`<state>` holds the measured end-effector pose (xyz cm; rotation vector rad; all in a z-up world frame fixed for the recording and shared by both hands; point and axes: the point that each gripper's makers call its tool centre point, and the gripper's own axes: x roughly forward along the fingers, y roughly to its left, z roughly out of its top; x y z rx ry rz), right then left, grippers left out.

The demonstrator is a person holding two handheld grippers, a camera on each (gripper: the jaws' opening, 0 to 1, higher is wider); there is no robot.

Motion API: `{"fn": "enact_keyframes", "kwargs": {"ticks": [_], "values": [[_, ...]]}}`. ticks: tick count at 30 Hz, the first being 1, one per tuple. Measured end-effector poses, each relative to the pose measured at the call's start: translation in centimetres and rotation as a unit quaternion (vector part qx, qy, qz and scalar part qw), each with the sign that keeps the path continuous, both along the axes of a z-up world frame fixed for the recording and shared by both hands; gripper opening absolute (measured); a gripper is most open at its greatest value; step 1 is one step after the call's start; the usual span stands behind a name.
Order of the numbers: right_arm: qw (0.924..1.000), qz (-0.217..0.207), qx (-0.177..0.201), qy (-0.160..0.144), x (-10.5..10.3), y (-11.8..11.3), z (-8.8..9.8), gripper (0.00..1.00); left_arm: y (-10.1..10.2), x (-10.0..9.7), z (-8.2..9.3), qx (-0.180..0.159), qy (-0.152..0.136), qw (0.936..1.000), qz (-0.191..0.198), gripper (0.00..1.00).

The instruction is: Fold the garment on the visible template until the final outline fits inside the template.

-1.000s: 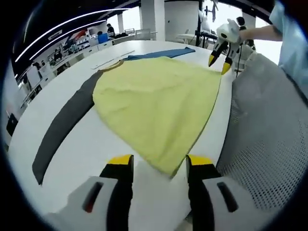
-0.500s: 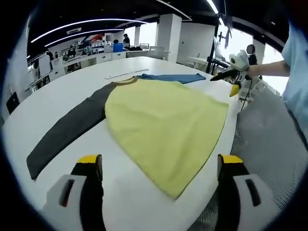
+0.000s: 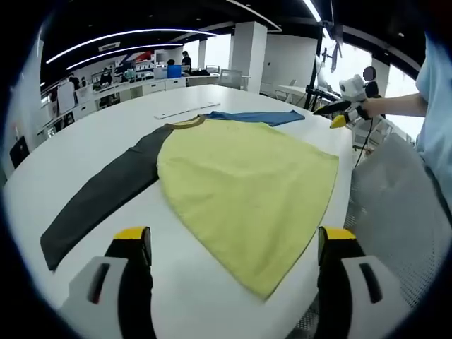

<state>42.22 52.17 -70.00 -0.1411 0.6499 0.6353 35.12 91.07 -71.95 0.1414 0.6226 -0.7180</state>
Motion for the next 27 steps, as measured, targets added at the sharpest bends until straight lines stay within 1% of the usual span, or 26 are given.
{"fn": "enact_keyframes", "kwargs": {"ticks": [2,3,4,5,6,7,8,9,10,13,15,16,17,18,19,20,21,22,23,24,26,27], "values": [[0.9997,-0.023,0.009,-0.003,0.8,-1.1,0.3,1.00,0.1,0.2,0.0,0.002,0.000,1.0000,0.002,0.95],[0.9987,-0.048,0.013,-0.011,1.6,-2.1,0.5,1.00,0.2,0.3,0.0,0.001,0.000,1.0000,0.004,0.94],[0.9982,-0.057,0.013,-0.015,1.9,-2.4,0.6,1.00,0.2,0.4,0.0,0.001,-0.001,1.0000,0.005,0.94],[0.9960,-0.084,0.010,-0.027,2.7,-3.5,0.9,1.00,0.3,0.5,0.0,0.001,-0.003,1.0000,0.005,0.94],[0.9945,-0.097,0.014,-0.035,3.2,-4.0,1.1,1.00,0.3,0.7,0.1,-0.001,-0.005,1.0000,0.005,0.94],[0.9923,-0.115,0.026,-0.038,3.7,-4.6,1.3,1.00,0.3,0.8,0.1,-0.001,-0.006,1.0000,0.006,0.94],[0.9900,-0.134,0.028,-0.033,4.0,-5.3,1.1,1.00,0.4,0.9,0.2,-0.001,-0.008,0.9999,0.007,0.94],[0.9877,-0.148,0.028,-0.040,4.7,-6.2,1.2,1.00,0.4,1.1,0.2,-0.001,-0.008,0.9999,0.009,0.94],[0.9868,-0.154,0.026,-0.044,5.0,-6.6,1.1,0.98,0.5,1.2,0.2,0.000,-0.008,0.9999,0.009,0.93],[0.9826,-0.179,0.026,-0.040,6.2,-8.2,0.8,0.90,0.9,1.4,0.1,0.002,-0.008,0.9999,0.012,0.92],[0.9765,-0.208,0.022,-0.051,7.4,-9.7,0.9,0.91,1.0,1.5,0.1,0.002,-0.009,0.9999,0.014,0.92],[0.9746,-0.217,0.021,-0.053,7.6,-10.0,0.9,0.91,1.1,1.5,0.1,0.001,-0.008,0.9998,0.016,0.91],[0.9676,-0.244,0.019,-0.063,8.3,-11.2,1.1,0.91,1.2,1.5,0.0,0.000,-0.007,0.9998,0.017,0.90],[0.9636,-0.258,0.026,-0.065,8.7,-11.7,1.1,0.90,1.3,1.5,0.0,0.000,-0.007,0.9998,0.020,0.90],[0.9575,-0.279,0.035,-0.065,9.1,-12.5,1.1,0.88,1.5,1.6,-0.1,-0.002,-0.007,0.9996,0.026,0.90],[0.9557,-0.287,0.030,-0.060,9.3,-13.0,0.8,0.85,1.7,1.6,-0.1,-0.004,-0.009,0.9995,0.030,0.90],[0.9530,-0.297,0.025,-0.053,9.4,-13.7,0.3,0.78,1.9,1.6,-0.2,-0.008,-0.009,0.9992,0.037,0.90],[0.9521,-0.300,0.029,-0.053,9.6,-13.9,0.1,0.73,2.0,1.6,-0.3,-0.010,-0.008,0.9991,0.041,0.89],[0.9495,-0.309,0.034,-0.046,9.6,-14.2,-0.4,0.67,2.2,1.5,-0.5,-0.012,-0.004,0.9988,0.048,0.89],[0.9462,-0.320,0.031,-0.040,9.5,-14.5,-0.9,0.62,2.2,1.5,-0.6,-0.013,-0.004,0.9987,0.050,0.89],[0.9456,-0.322,0.020,-0.042,9.6,-14.8,-1.7,0.58,2.6,1.4,-0.9,-0.015,-0.001,0.9982,0.057,0.88],[0.9427,-0.331,0.017,-0.039,9.5,-15.2,-2.2,0.53,3.0,1.4,-1.1,-0.014,0.001,0.9978,0.065,0.88]]}}
